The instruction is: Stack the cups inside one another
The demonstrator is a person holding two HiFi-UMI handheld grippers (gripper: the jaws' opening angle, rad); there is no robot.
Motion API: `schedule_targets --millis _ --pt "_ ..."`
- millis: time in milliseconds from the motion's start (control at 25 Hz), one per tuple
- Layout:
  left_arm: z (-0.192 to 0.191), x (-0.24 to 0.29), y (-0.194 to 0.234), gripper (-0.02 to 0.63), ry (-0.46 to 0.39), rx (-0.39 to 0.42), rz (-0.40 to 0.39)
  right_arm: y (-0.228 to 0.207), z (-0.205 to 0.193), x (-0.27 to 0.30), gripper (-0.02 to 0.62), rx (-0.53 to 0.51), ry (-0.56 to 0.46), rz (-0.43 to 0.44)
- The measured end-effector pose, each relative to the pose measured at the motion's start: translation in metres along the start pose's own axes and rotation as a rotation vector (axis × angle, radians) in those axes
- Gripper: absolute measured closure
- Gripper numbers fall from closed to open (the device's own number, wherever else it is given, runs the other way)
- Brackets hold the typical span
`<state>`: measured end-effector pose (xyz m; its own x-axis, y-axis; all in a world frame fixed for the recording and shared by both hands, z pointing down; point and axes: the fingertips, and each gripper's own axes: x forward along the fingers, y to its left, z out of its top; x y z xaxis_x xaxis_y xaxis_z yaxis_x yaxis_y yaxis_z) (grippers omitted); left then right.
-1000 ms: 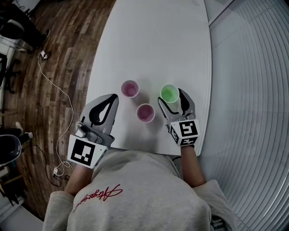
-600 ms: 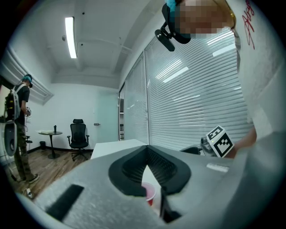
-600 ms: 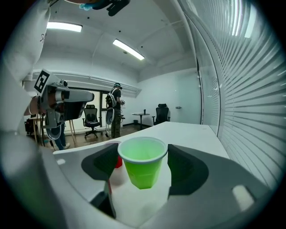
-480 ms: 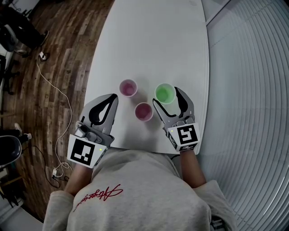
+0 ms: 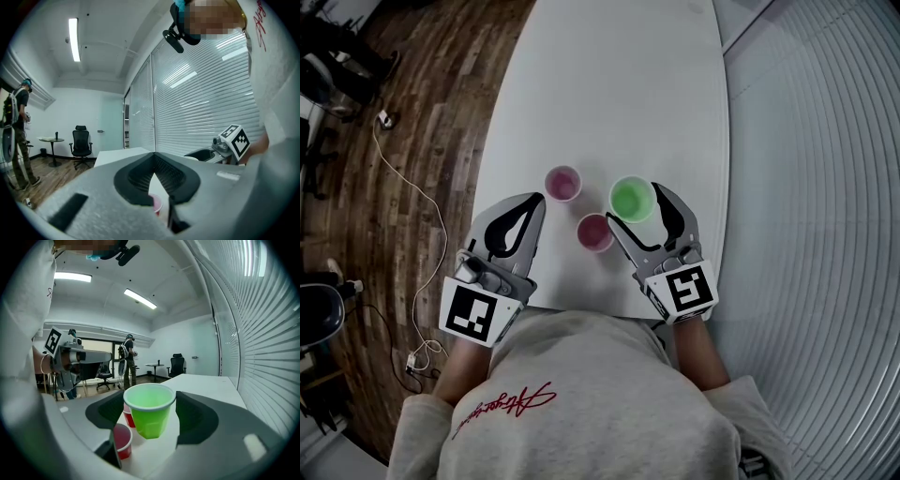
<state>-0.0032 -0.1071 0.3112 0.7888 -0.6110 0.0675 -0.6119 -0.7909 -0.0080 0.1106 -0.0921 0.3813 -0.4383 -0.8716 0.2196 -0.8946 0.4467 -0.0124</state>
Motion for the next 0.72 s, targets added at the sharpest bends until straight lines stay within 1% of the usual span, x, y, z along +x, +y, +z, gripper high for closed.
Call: schedule_targets --millis 200,360,480,600,720 --pt "-0.005 0.0 0.003 0.612 0.007 0.007 0.002 0.008 0.002 0.004 0.25 0.011 -0.006 0.037" --pt "-0.001 0.001 0.006 0.612 -0.015 -0.006 0.013 0.013 0.002 0.006 0.25 0.013 -0.014 0.05" --pt "-0.008 -0.002 0.005 0.612 0.01 0.017 0.003 0.015 0.001 0.007 0.25 0.006 -0.015 0.058" --pt "0.0 -0.001 0.006 0.612 -0.013 -0.007 0.022 0.016 0.004 0.009 0.25 -0.008 -0.01 0.068" --pt "0.0 -0.004 0.011 0.612 -0.027 -0.004 0.03 0.019 0.005 0.014 0.25 -0.011 -0.009 0.076"
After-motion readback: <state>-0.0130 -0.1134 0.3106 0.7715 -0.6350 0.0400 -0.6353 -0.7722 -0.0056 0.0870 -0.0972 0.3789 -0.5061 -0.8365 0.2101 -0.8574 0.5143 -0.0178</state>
